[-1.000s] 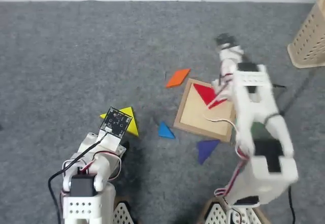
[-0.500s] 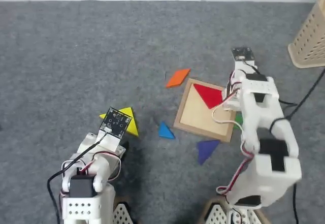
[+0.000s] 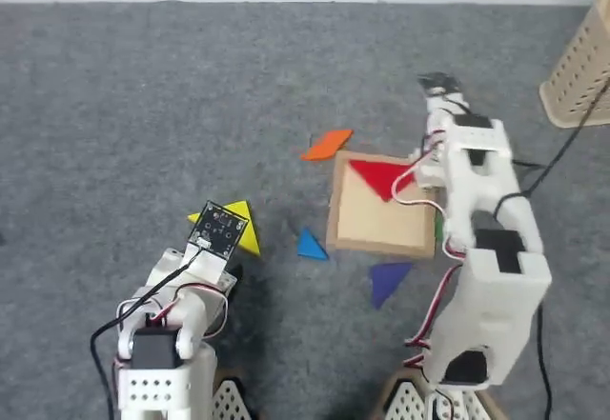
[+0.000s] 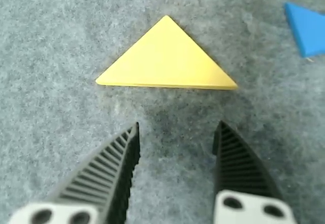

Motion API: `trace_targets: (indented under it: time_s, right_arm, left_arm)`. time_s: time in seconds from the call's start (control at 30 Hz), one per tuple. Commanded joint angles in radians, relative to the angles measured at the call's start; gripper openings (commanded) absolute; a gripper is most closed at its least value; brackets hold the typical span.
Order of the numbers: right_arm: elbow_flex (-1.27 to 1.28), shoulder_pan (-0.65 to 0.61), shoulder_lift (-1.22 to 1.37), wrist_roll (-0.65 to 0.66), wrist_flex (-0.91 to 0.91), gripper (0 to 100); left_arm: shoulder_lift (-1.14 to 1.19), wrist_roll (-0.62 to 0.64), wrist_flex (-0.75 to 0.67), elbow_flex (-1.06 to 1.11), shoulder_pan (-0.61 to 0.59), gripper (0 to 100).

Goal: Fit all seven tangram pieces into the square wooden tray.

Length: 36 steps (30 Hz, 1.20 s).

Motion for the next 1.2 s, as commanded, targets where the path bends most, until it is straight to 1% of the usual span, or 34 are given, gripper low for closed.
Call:
trace_targets:
  time_s: [0.0, 0.13, 0.23, 0.3, 0.37, 0.47, 0.6, 0.67, 0.73, 0.87, 0.93, 1.0, 1.07, 1.1, 1.17]
  right_arm:
    - [-0.087, -0.094, 0.008, 0.02, 0.005, 0.9]
    - [-0.098, -0.125, -0.004, -0.008, 0.028, 1.5]
    - [-0.098, -0.099, -0.061, -0.063, 0.067, 8.4]
    - [-0.098, -0.084, -0.113, -0.081, 0.099, 13.4]
    - [-0.097, -0.079, -0.17, -0.087, 0.133, 16.1]
    - [-0.095, -0.073, -0.271, -0.097, 0.205, 14.7]
    - [-0.08, -0.018, -0.4, -0.087, 0.318, 13.2]
    - [-0.021, 0.008, -0.45, -0.087, 0.348, 13.1]
    - [0.087, 0.031, -0.501, -0.086, 0.318, 13.0]
    - [0.362, 0.059, -0.613, -0.025, 0.157, 13.0]
    - [0.496, 0.082, -0.677, 0.008, 0.085, 12.6]
    - [0.606, 0.114, -0.731, 0.063, 0.035, 8.2]
    - [0.698, 0.154, -0.776, 0.114, 0.004, 1.1]
    - [0.74, 0.177, -0.791, 0.135, -0.008, 0.1]
    - [0.804, 0.22, -0.816, 0.184, -0.033, 1.8]
  left_arm:
    - [-0.011, -0.006, 0.002, -0.005, 0.0, 22]
    - [-0.011, -0.006, 0.002, -0.005, 0.0, 22]
    - [-0.011, -0.006, 0.002, -0.005, 0.0, 22]
    - [-0.011, -0.006, 0.002, -0.005, 0.0, 22]
    - [-0.011, -0.006, 0.002, -0.005, 0.0, 22]
    - [-0.011, -0.006, 0.002, -0.005, 0.0, 22]
    - [-0.011, -0.005, 0.002, -0.005, 0.0, 22]
    - [-0.011, -0.005, 0.002, -0.005, 0.005, 22]
    - [-0.011, -0.005, 0.002, -0.005, 0.005, 22]
    - [-0.014, -0.008, -0.035, -0.005, 0.008, 22]
    - [-0.012, -0.011, -0.077, -0.005, -0.026, 22]
    - [-0.014, -0.052, -0.12, -0.012, -0.092, 22]
    - [-0.014, -0.137, -0.175, -0.036, -0.118, 22]
    - [-0.011, -0.163, -0.186, -0.054, -0.118, 22]
    - [-0.008, -0.173, -0.167, -0.111, -0.121, 22]
